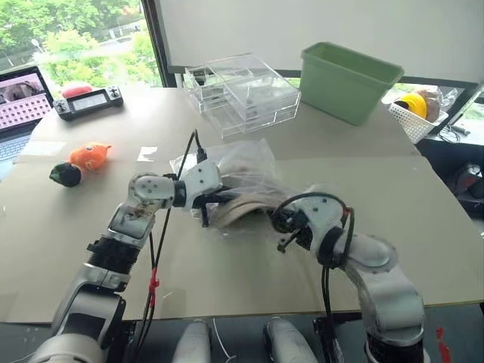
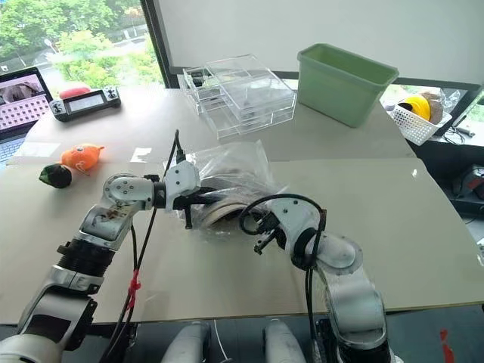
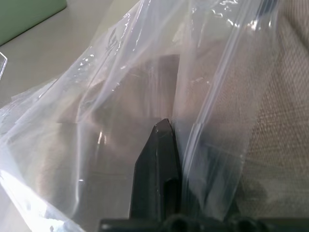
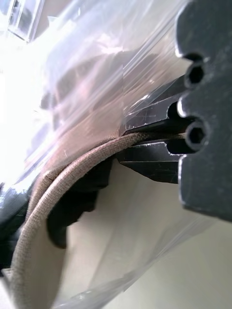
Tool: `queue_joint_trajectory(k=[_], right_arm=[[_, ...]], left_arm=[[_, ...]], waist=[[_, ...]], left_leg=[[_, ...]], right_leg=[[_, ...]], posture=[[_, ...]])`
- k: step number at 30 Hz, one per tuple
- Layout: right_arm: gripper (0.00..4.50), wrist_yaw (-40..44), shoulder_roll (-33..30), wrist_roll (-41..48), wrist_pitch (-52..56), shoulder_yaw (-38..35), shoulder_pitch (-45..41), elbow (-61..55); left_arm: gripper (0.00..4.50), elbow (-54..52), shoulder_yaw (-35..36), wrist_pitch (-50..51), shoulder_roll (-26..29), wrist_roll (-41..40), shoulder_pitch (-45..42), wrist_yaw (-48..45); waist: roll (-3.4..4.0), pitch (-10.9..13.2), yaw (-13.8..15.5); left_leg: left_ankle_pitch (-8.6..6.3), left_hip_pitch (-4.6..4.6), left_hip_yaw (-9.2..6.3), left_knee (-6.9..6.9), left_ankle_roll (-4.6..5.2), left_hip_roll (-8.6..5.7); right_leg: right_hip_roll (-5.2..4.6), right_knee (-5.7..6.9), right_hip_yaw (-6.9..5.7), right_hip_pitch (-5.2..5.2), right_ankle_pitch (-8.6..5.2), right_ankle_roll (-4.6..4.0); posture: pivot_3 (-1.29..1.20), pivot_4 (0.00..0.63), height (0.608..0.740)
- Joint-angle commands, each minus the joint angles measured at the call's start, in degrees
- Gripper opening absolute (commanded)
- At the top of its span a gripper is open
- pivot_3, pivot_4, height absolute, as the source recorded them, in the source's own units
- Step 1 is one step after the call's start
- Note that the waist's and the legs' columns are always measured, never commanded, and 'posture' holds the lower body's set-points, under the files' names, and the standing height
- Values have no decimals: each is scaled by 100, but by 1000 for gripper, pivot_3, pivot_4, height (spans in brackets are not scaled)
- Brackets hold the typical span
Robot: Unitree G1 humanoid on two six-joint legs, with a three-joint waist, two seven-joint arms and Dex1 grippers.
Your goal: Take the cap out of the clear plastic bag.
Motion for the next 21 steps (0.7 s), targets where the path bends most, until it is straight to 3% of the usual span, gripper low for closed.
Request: queue_joint_trajectory(k=[1, 5, 10, 14, 21], right_arm=[[99, 28, -720, -5, -398, 750, -125, -266], [99, -357, -1892, -1054, -1378, 2000, -135, 345], [99, -772, -2593, -2301, -2332, 2816, -16, 813], [99, -862, -2708, -2979, -2758, 3099, 219, 1105], [99, -894, -1997, -3471, -3299, 3430, 254, 2146]], left_arm=[[0, 134, -38, -99, -20, 141, -42, 65], [0, 184, -30, -144, -26, 157, -49, 33], [0, 218, 2, -144, -26, 161, -47, -12], [0, 229, 14, -153, -17, 160, -27, -32], [0, 82, 35, -73, 47, 146, 134, -55]], waist=[[0, 0, 0], [0, 0, 12], [-3, -2, 7], [-5, -3, 6], [-14, -12, -35]], left_leg=[[0, -2, 1, 0, 0, 0], [0, 0, 0, 2, 0, -1], [0, 4, 2, 9, 0, -1], [0, 5, 2, 9, 0, -1], [0, 51, 4, 7, 0, 0]], right_leg=[[-1, -2, 0, -1, 0, -1], [-1, -3, -2, 1, -5, 8], [0, -2, 1, 5, -10, 18], [0, -1, 2, 5, -10, 19], [0, -2, 3, 48, -10, 19]], posture=[[0, 150, 735], [0, 150, 735], [0, 150, 735], [0, 150, 735], [0, 150, 735]])
